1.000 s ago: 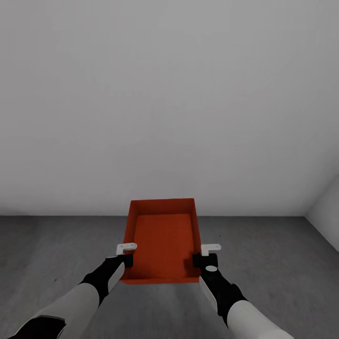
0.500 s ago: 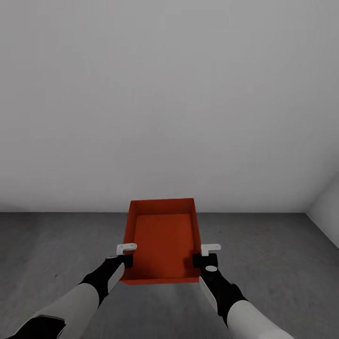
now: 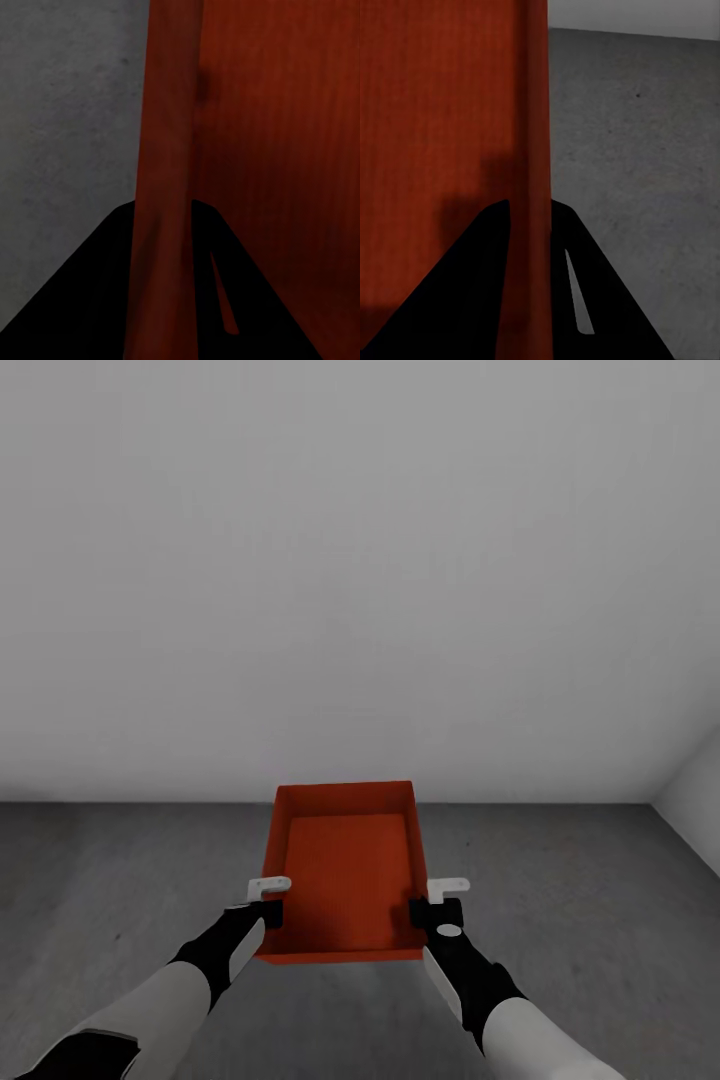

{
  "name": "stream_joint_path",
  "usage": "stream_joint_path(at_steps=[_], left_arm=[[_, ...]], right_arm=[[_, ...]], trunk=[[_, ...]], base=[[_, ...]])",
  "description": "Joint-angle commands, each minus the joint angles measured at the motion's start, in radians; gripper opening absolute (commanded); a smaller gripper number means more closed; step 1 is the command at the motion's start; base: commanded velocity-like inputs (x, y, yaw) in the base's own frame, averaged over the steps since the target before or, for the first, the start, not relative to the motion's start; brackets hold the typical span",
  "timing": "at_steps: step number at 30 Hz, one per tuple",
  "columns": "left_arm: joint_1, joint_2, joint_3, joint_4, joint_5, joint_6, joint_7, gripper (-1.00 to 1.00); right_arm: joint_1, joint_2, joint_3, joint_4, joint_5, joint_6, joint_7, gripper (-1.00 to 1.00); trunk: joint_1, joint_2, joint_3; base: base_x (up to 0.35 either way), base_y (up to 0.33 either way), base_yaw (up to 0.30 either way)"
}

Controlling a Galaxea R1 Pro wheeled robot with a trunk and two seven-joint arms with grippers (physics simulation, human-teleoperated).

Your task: Move the two storage containers from the living room to the garage. In the garage, place one container on the floor and stack the other container on top of it (either order is fine).

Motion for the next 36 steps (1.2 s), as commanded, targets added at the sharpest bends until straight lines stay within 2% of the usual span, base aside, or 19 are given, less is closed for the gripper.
stream_joint_path(at_steps=[1,36], left_arm=[[-0.001,0.049,0.043,-0.005,-0.022,-0.023,0.012,-1.0],[-0.001,0.049,0.043,-0.005,-0.024,-0.022,0.012,-1.0]], right_arm=[[-0.001,-0.001,-0.005,-0.001,-0.011,0.006,-0.006,-1.0],[-0.001,-0.001,-0.005,-0.001,-0.011,0.006,-0.006,-1.0]], trunk=[[0.004,-0.008,-0.006],[0.138,-0.253,-0.172]], base=[[0.0,0.0,0.0],[0.0,0.0,0.0]])
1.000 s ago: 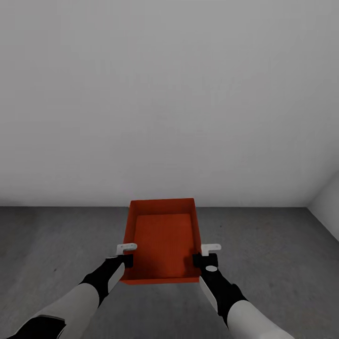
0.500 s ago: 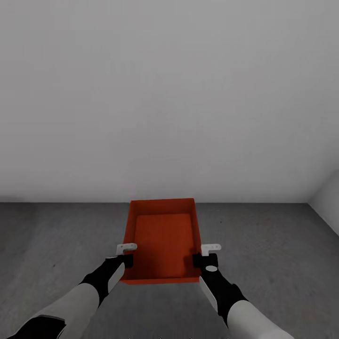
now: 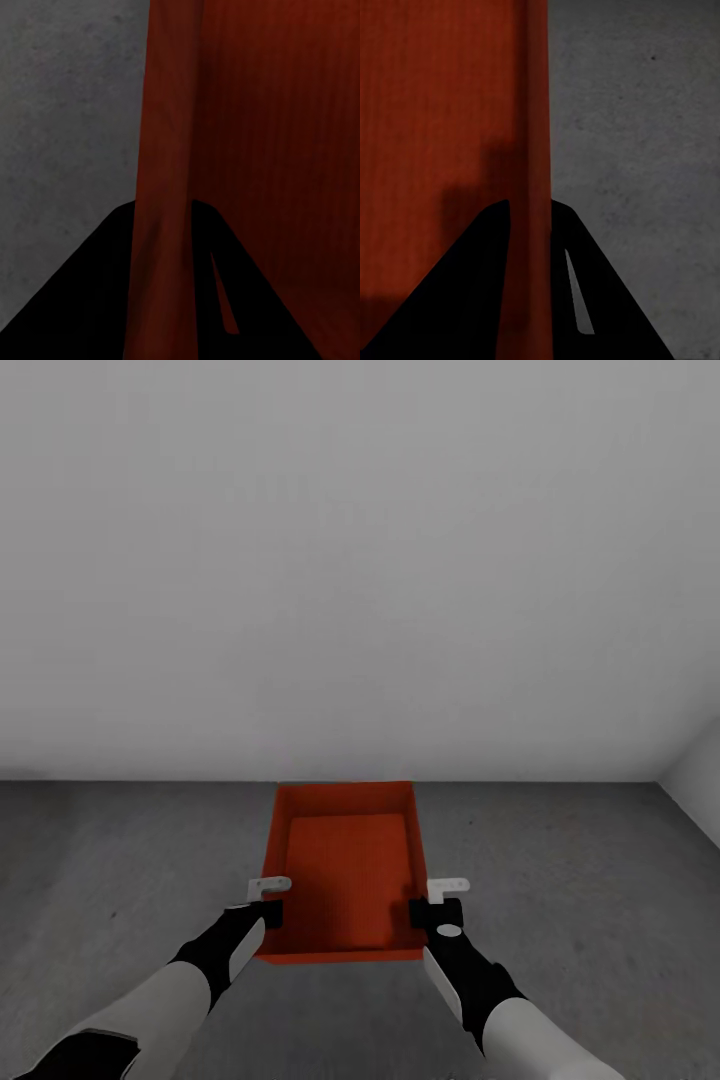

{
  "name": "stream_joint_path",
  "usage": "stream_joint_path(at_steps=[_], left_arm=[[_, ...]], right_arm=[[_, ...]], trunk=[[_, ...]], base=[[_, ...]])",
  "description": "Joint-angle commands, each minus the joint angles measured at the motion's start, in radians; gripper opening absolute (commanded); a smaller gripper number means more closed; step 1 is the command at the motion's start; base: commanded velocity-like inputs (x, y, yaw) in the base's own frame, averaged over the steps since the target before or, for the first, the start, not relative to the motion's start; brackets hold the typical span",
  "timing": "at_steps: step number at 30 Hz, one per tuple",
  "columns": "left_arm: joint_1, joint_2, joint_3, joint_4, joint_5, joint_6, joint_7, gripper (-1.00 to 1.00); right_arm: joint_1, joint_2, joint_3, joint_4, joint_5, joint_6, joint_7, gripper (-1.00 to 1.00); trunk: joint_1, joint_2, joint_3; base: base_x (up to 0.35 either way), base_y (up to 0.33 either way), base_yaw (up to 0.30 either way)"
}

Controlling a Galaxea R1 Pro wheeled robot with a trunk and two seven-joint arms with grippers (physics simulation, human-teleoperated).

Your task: Move the two storage containers from the living room to the garage. In the garage, place one container on the floor and stack the other container on top of it (either order is fine).

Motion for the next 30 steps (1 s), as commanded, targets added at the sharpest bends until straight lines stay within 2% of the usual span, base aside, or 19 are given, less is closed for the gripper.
stream_joint_path(at_steps=[1,30], left_arm=[[0.0,0.05,0.042,-0.005,-0.022,-0.023,0.012,-1.0],[0.0,0.051,0.042,-0.007,-0.022,-0.023,0.012,-1.0]], right_arm=[[-0.001,-0.001,-0.005,-0.001,-0.011,0.006,-0.006,-1.0],[-0.001,-0.001,-0.005,-0.002,-0.011,0.006,-0.006,-1.0]], trunk=[[0.004,-0.008,-0.006],[0.115,-0.211,-0.143]], base=[[0.0,0.0,0.0],[0.0,0.0,0.0]])
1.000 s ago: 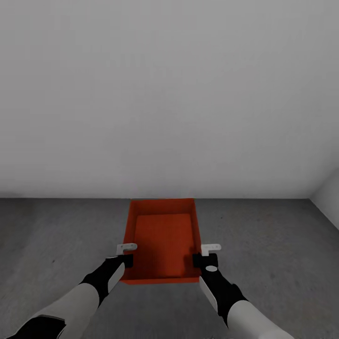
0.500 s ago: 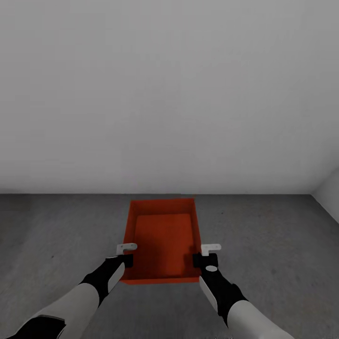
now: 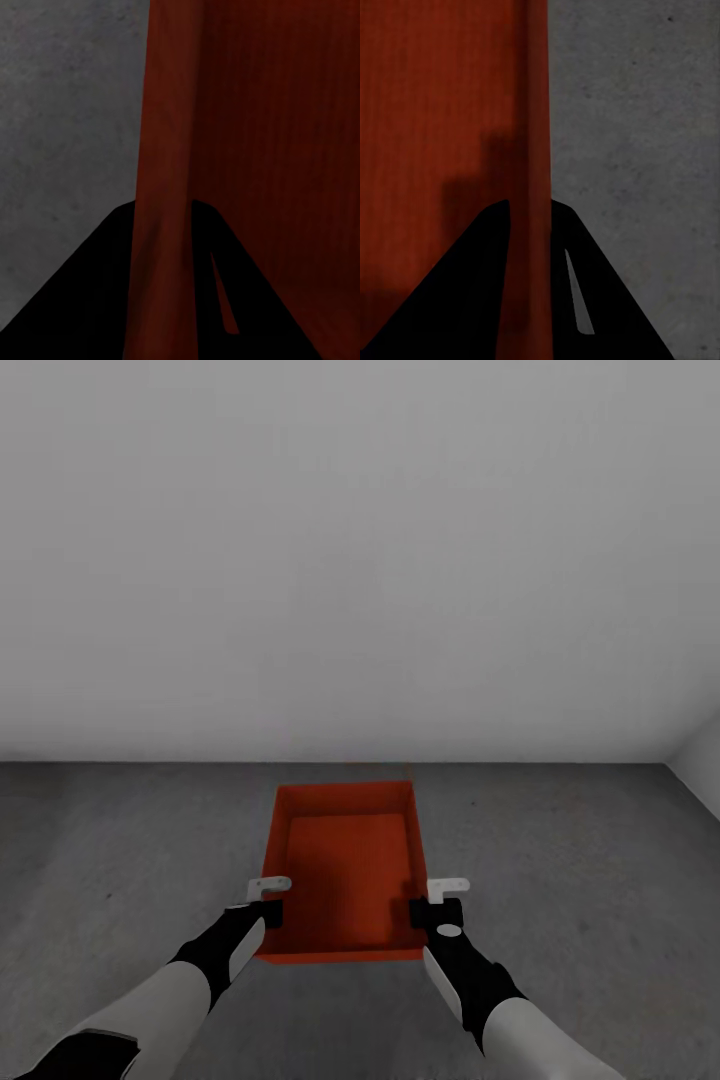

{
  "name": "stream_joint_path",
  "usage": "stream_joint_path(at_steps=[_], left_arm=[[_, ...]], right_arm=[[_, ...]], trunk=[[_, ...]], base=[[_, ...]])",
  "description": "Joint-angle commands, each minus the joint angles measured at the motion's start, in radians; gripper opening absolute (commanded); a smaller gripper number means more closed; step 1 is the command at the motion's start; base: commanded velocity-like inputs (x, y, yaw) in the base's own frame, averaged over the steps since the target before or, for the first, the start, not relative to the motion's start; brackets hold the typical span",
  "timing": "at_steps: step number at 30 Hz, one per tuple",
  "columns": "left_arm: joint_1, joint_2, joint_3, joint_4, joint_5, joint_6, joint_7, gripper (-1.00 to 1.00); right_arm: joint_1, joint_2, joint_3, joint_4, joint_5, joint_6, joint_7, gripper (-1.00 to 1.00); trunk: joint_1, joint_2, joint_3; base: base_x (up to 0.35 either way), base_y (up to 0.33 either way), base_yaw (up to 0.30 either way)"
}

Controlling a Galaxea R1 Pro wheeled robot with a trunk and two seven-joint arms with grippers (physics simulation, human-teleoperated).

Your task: Move the two storage containers from the living room to the garage. In the garage, place one container on the floor and stack the other container on top of it (either order is fine).

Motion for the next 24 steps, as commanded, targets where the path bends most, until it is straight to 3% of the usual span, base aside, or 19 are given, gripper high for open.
stream_joint_path(at_steps=[1,24], left_arm=[[0.0,0.051,0.042,-0.005,-0.021,-0.023,0.012,-1.0],[0.0,0.051,0.042,-0.009,-0.022,-0.023,0.012,-1.0]], right_arm=[[0.0,-0.001,-0.005,-0.001,-0.011,0.005,-0.006,-1.0],[0.0,0.0,-0.005,-0.001,-0.011,0.007,-0.005,-1.0]], trunk=[[0.004,-0.008,-0.006],[0.092,-0.169,-0.115]], base=[[0.0,0.0,0.0],[0.0,0.0,-0.009]])
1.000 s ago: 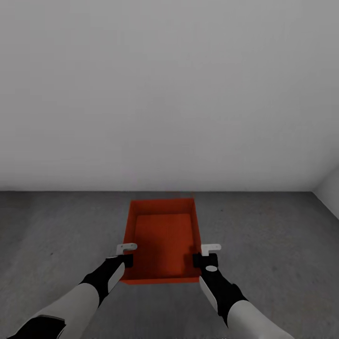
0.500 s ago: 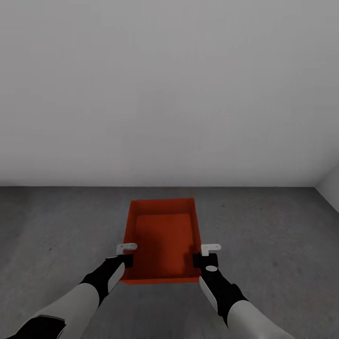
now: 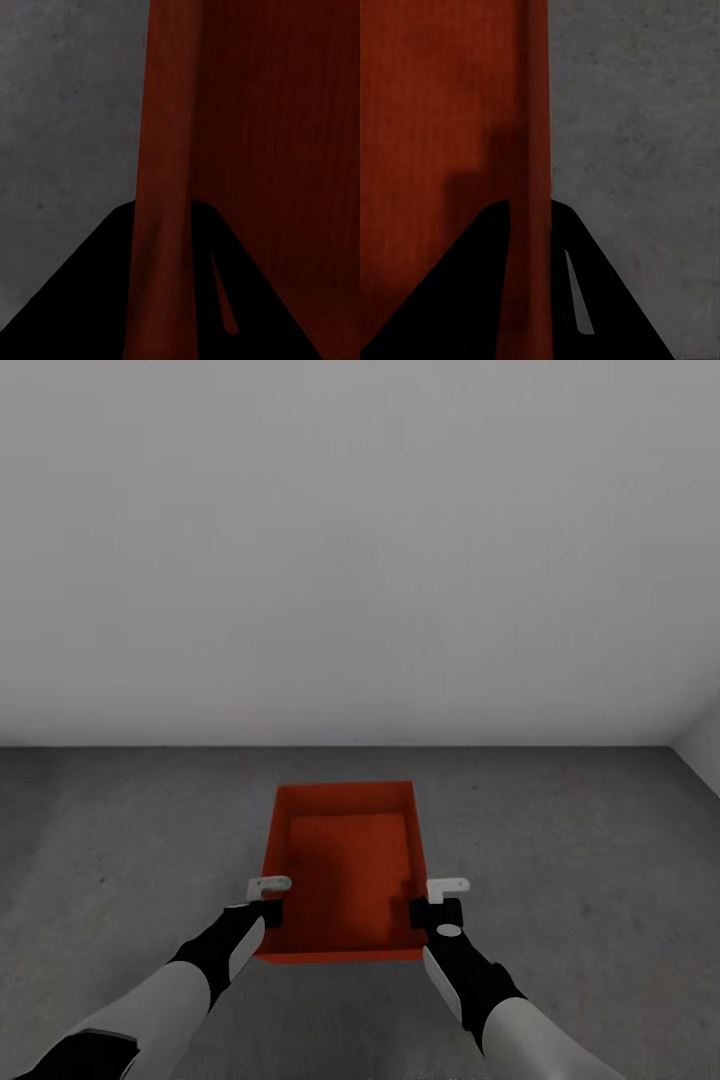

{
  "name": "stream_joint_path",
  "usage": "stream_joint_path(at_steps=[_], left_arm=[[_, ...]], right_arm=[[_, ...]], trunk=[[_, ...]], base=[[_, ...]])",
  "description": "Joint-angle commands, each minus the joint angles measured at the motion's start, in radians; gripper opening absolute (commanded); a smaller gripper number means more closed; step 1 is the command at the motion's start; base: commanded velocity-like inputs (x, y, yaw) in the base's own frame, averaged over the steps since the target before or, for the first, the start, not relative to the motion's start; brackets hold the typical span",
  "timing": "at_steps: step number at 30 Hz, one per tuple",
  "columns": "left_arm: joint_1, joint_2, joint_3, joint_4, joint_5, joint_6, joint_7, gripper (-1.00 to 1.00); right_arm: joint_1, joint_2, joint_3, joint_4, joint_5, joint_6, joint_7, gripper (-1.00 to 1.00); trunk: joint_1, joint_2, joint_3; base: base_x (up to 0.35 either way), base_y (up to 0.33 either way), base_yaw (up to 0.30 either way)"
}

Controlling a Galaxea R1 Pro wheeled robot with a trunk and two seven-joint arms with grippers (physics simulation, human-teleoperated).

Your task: Move the two storage containers from the living room to the garage. In the garage, place one container on the floor and stack the other container on top of it (either order is fine).

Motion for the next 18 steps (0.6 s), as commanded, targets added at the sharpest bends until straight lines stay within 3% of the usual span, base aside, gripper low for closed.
stream_joint_path(at_steps=[1,10,18], left_arm=[[0.0,0.05,0.043,-0.005,-0.022,-0.029,0.012,-1.0],[0.0,0.05,0.044,-0.005,-0.022,-0.029,0.012,-1.0],[0.0,0.05,0.043,-0.006,-0.022,-0.029,0.012,-1.0]], right_arm=[[0.0,-0.001,-0.003,-0.001,-0.01,0.006,-0.005,-1.0],[0.0,-0.001,-0.002,-0.001,-0.01,0.006,-0.005,-1.0],[0.0,-0.002,-0.002,-0.001,-0.01,0.004,-0.005,-1.0]], trunk=[[0.004,-0.008,-0.006],[0.038,-0.071,-0.047],[0.069,-0.127,-0.082]], base=[[0.0,0.0,-0.114],[0.0,0.0,-0.142],[0.0,0.0,-0.024]])
